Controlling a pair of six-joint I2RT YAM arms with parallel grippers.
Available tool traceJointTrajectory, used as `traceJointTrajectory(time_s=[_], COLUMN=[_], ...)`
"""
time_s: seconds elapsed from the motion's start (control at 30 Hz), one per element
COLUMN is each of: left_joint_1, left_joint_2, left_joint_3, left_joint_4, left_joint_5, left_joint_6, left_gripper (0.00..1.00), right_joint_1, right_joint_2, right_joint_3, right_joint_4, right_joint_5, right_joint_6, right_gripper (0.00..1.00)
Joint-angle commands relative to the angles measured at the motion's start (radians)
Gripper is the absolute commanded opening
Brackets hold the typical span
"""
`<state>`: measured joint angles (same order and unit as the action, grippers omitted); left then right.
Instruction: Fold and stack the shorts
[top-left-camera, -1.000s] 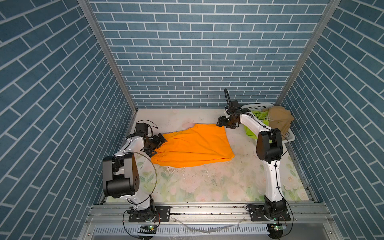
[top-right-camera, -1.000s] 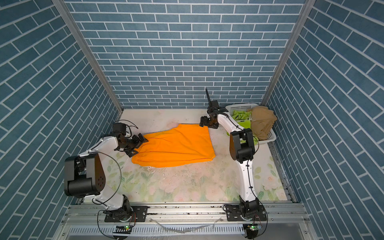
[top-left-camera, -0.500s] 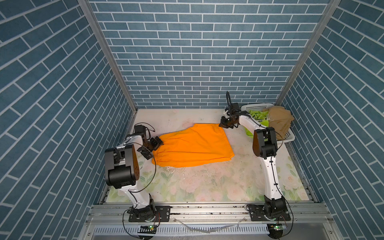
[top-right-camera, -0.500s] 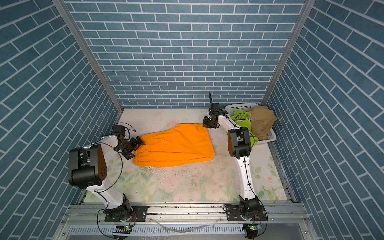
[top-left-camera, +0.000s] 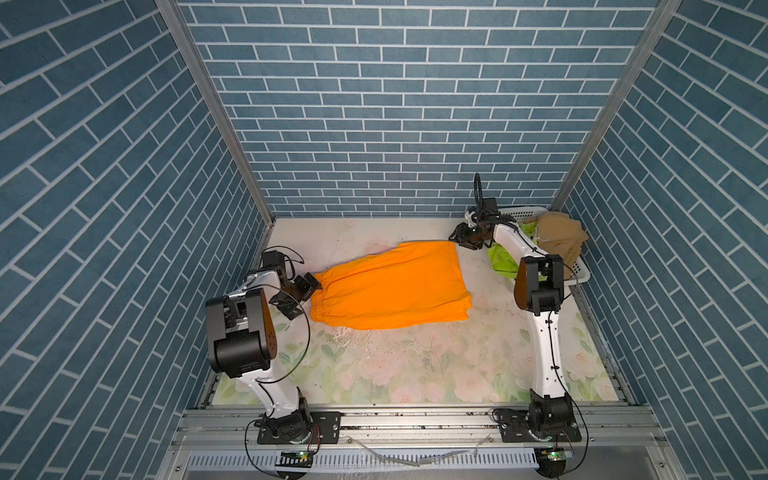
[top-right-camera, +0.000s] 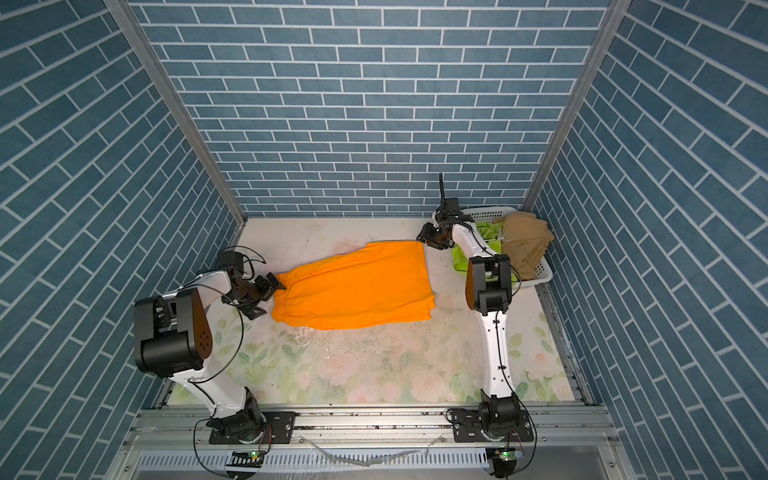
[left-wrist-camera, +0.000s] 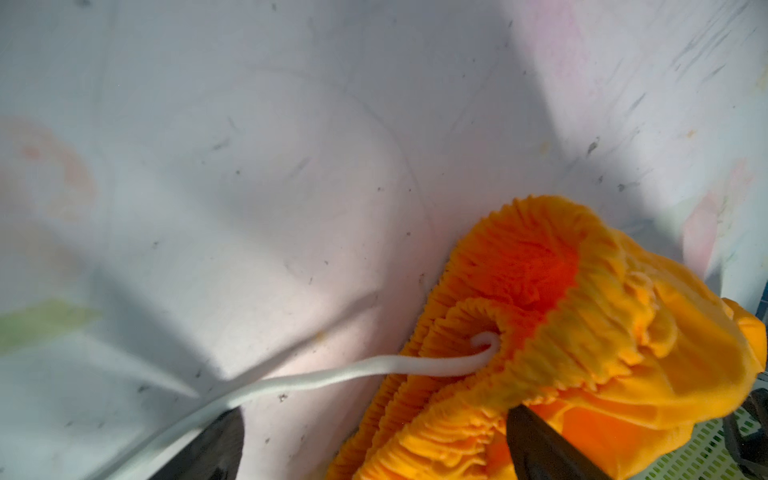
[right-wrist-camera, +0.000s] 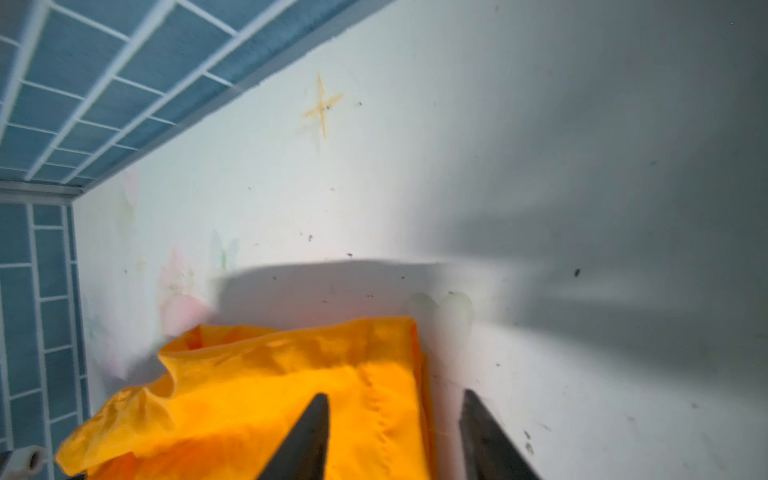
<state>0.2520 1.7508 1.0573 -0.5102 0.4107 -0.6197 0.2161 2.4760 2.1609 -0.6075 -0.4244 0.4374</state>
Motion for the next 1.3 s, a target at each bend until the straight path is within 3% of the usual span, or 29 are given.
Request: traceJointTrajectory(time_s=[0.0, 0.13, 0.33, 0.5, 0.63, 0.87, 1.07, 1.27], left_joint_1=[-0.011, -0.077, -0.189, -0.233, -0.230, -0.181, -0.106, -0.101], left_joint_2=[-0.009, -0.113, -0.185, -0.110, -0.008, 0.087, 0.138, 0.125], left_joint_3=[0.046, 0.113, 0.125, 0.072, 0.090, 0.124, 0.098, 0.141], left_joint_4=[-0.053, -0.118, -0.085, 0.020, 0.043, 0.025, 0.026, 0.013], left_joint_5=[0.003, -0.052, -0.002, 0.039, 0.022, -0.048, -0.035, 0.017], left_joint_6=[0.024, 0.055, -0.008, -0.047, -0.025, -0.008, 0.000, 0.002], left_gripper=[1.00, 1.00, 0.99, 1.00, 0.99, 1.00, 1.00, 1.00], right_joint_1=[0.020, 0.053, 0.134, 0.209, 0.231, 0.230, 0.228, 0.228], right_joint_2=[-0.092, -0.257, -0.548, -0.676, -0.713, -0.786, -0.823, -0.838], right_joint_3=[-0.053, -0.217, -0.613, -0.907, -1.045, -1.202, -1.336, -1.386], right_joint_4=[-0.048, -0.022, 0.098, 0.272, 0.342, 0.315, 0.343, 0.349], right_joint_5=[-0.013, 0.009, 0.035, -0.014, -0.022, 0.011, 0.038, 0.041], right_joint_6=[-0.044, -0.075, -0.046, 0.078, 0.119, 0.095, 0.099, 0.097], right_gripper=[0.73, 0.89, 0.91, 0.92, 0.93, 0.94, 0.94, 0.94])
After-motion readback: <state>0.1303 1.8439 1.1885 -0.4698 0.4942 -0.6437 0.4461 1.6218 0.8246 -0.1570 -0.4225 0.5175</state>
